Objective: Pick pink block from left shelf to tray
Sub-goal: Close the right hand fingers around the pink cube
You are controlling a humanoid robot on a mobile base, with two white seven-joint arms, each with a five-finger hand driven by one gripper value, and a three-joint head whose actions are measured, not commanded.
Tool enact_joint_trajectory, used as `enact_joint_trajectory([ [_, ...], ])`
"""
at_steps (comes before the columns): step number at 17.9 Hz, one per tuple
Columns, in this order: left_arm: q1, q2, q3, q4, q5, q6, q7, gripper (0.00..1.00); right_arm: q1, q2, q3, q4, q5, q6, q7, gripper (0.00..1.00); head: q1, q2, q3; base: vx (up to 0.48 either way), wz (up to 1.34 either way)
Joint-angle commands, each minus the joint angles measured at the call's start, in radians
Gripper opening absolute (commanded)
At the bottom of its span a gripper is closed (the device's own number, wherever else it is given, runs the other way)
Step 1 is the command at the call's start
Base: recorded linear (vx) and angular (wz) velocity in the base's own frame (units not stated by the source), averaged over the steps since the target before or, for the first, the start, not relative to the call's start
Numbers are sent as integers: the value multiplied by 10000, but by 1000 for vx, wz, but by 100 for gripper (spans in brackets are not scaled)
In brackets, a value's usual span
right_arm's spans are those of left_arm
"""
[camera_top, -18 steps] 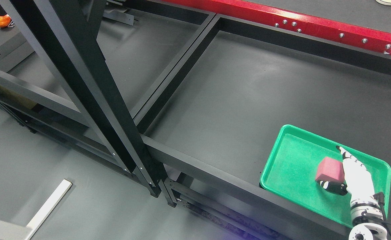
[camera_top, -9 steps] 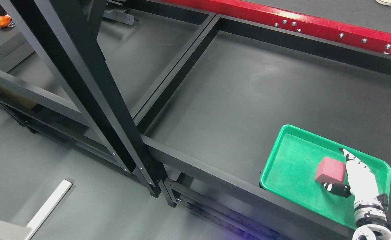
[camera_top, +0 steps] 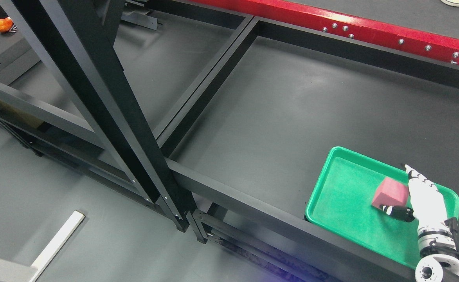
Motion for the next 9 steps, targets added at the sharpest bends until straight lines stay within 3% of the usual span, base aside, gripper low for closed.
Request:
enact_joint_trajectory([
  [1, 2, 175, 0, -175, 77, 6, 0, 100, -147, -306, 428, 430, 37, -16, 47, 98, 0, 0, 0, 0, 0],
  [9, 2, 175, 0, -175, 77, 6, 0, 100, -193, -444, 629, 1044, 6, -93, 47, 98, 0, 0, 0, 0, 0],
])
